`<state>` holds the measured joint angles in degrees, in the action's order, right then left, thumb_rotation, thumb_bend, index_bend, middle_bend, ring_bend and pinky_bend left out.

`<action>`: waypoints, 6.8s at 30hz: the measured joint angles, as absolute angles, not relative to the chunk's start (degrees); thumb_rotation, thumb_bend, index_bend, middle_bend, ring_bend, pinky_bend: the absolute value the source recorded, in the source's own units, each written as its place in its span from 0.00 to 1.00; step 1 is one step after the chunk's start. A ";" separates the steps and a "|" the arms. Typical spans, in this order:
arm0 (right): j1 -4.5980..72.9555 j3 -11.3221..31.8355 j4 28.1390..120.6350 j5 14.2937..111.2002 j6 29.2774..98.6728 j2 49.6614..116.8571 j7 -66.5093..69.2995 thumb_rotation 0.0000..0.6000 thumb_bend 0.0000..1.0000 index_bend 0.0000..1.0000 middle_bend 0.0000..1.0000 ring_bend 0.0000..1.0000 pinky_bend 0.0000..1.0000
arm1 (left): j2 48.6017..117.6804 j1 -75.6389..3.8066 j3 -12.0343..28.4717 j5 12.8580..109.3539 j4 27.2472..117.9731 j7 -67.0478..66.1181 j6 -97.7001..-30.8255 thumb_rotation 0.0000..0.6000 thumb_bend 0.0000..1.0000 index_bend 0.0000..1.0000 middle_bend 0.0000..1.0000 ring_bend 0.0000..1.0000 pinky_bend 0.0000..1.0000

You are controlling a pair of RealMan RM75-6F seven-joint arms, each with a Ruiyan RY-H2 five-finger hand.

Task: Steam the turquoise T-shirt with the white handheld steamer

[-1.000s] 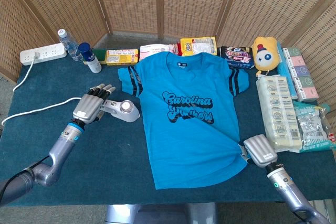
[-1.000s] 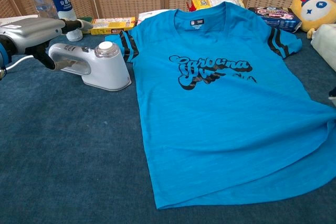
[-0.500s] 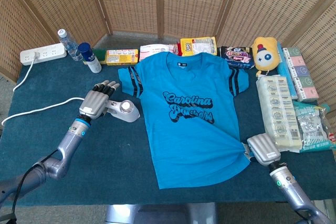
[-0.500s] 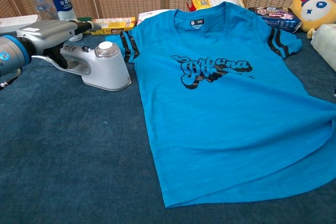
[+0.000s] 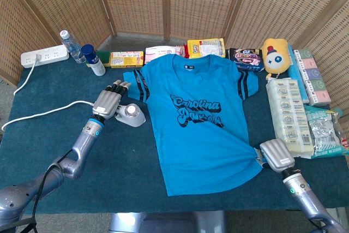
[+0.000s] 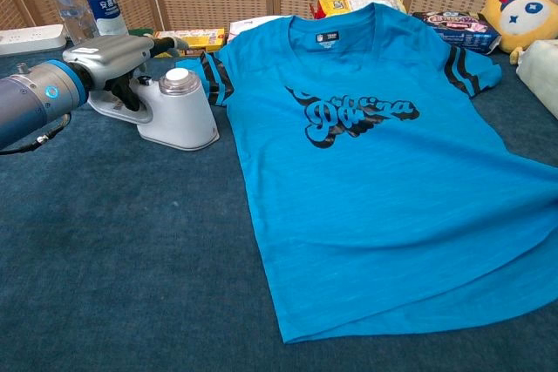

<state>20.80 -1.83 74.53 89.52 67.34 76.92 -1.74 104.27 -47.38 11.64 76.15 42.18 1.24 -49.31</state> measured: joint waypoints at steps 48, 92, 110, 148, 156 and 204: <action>20.14 -0.85 77.06 88.93 68.65 75.89 -1.64 1.00 0.40 0.74 0.69 0.74 0.88 | 96.25 -45.49 15.04 73.08 61.40 6.66 -52.46 1.00 0.42 0.74 0.82 0.76 0.84; 19.68 -3.17 85.19 92.60 69.21 75.01 -0.91 1.00 0.40 0.74 0.69 0.74 0.88 | 118.77 -58.04 11.75 79.39 51.85 -5.33 -53.93 1.00 0.41 0.74 0.82 0.76 0.84; 19.39 -3.12 85.23 92.30 69.37 74.91 -0.52 1.00 0.40 0.74 0.69 0.74 0.88 | 116.84 -56.43 8.78 83.28 54.18 -5.10 -55.65 1.00 0.40 0.74 0.82 0.76 0.84; 18.67 -3.06 84.18 91.87 69.94 74.52 1.13 1.00 0.40 0.74 0.69 0.74 0.88 | 123.44 -59.78 13.78 79.23 44.07 -6.25 -53.29 1.00 0.39 0.74 0.82 0.76 0.84; 18.35 -3.11 83.84 91.96 70.39 74.29 1.69 1.00 0.40 0.74 0.69 0.74 0.88 | 126.95 -62.66 15.20 79.24 43.73 -7.62 -52.64 1.00 0.39 0.74 0.82 0.76 0.84; 19.46 -2.27 86.13 91.15 68.15 75.28 -1.83 1.00 0.40 0.74 0.69 0.74 0.88 | 113.87 -53.93 6.35 84.21 50.50 -2.82 -56.90 1.00 0.38 0.74 0.82 0.76 0.84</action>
